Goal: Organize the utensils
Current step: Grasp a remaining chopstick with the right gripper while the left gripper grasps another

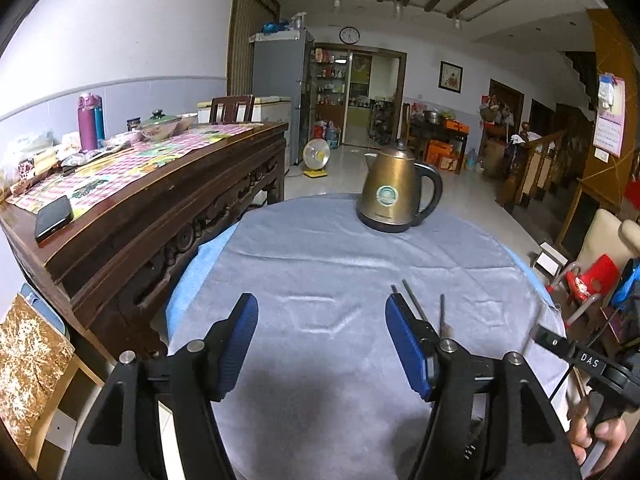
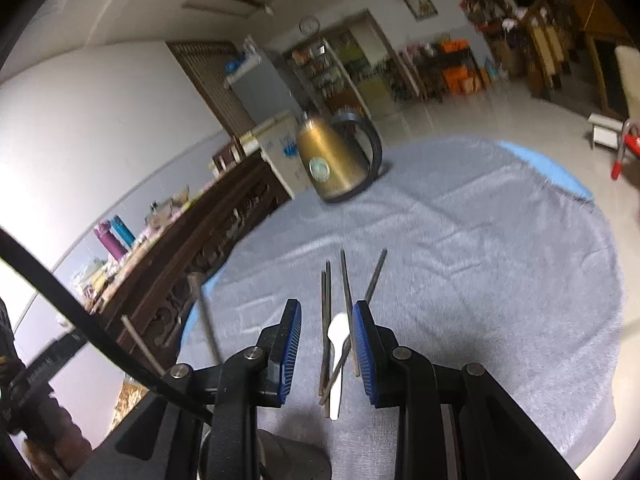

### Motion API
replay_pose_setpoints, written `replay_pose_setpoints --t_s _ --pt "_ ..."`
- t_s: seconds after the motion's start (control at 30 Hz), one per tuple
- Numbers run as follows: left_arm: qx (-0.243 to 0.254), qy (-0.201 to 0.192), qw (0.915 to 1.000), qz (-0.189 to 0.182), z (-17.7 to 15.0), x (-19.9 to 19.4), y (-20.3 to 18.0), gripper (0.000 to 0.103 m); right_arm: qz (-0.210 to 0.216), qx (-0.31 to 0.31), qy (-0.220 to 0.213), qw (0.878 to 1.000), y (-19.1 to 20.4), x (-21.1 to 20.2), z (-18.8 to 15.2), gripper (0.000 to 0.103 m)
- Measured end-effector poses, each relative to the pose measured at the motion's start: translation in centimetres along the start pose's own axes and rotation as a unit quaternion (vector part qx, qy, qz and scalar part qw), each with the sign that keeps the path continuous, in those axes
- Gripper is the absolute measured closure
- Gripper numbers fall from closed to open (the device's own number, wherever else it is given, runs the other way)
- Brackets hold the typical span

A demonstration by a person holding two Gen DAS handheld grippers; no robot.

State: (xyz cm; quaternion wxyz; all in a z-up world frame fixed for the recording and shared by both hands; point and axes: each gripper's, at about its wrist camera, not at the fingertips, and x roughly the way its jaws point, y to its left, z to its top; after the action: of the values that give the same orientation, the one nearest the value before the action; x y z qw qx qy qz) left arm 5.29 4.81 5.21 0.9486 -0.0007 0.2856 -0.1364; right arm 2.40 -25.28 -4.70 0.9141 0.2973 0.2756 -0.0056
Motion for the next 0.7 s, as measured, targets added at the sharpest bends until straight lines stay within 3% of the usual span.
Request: replay_pose_setpoints --t_s 0.13,0.27,0.43,0.57,0.63,0.7 --pt "0.000 0.015 0.9999 0.002 1.8 3.5 2.3 0.036 0.007 0.012 0.051 0.999 -1.4 3.4 1.5 0.074" --pt "-0.003 0.068 0.9976 -0.014 2.3 9.3 2.9 0.036 -0.005 0.025 0.090 0.996 -3.5 7.5 3.5 0.074" --pt "0.003 0.168 0.9845 -0.051 1.8 18.8 0.3 0.036 -0.004 0.060 0.157 0.986 -5.7 13.6 5.4 0.074" --pt "0.005 0.214 0.9731 -0.085 2.1 23.6 -2.8 0.036 -0.018 0.081 0.194 0.977 -6.5 18.1 6.6 0.074" --pt "0.008 0.231 0.9684 -0.093 2.6 25.6 -4.4 0.040 -0.032 0.088 0.205 0.974 -6.7 19.5 7.1 0.074" --pt "0.009 0.245 0.9639 -0.104 3.2 27.1 -5.3 0.055 -0.046 0.090 0.221 0.970 -6.7 21.4 7.8 0.074"
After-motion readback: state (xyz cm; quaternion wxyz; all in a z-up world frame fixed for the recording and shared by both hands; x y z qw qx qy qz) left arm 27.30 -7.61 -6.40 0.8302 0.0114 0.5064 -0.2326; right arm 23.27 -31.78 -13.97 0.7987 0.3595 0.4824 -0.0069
